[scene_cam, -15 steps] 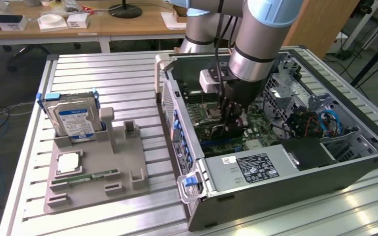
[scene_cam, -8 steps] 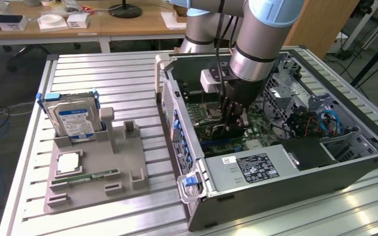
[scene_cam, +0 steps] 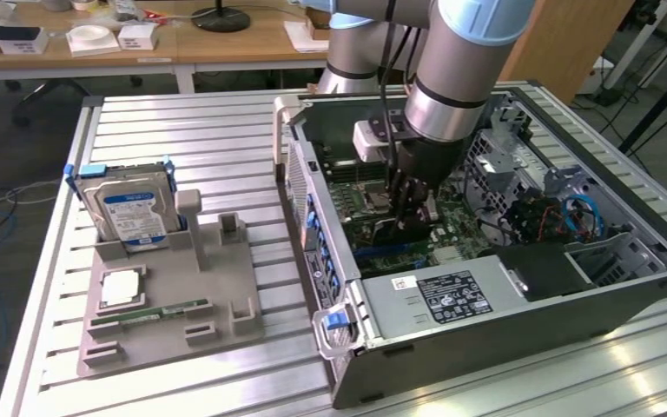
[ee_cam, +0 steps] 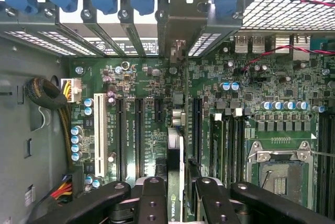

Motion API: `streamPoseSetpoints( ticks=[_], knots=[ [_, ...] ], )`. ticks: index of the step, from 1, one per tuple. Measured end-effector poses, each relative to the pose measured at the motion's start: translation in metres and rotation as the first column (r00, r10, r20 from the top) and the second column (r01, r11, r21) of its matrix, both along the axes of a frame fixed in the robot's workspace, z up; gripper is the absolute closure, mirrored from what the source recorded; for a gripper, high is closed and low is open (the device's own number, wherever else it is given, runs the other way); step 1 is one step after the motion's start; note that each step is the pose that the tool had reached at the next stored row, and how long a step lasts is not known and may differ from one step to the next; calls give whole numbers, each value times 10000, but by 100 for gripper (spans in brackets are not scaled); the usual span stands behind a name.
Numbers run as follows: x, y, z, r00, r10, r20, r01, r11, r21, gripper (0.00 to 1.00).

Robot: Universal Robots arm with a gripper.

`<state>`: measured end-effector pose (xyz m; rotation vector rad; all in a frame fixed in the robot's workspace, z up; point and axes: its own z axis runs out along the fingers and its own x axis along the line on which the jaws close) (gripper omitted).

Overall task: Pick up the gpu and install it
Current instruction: 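Insert the gpu into the slot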

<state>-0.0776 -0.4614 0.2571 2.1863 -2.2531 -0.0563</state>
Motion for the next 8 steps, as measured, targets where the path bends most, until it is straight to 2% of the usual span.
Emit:
streamPoseSetpoints(
  ticks=[8],
  knots=[
    [-9,23,-57,10000,-1,5,1,10000,-2,74]
  ],
)
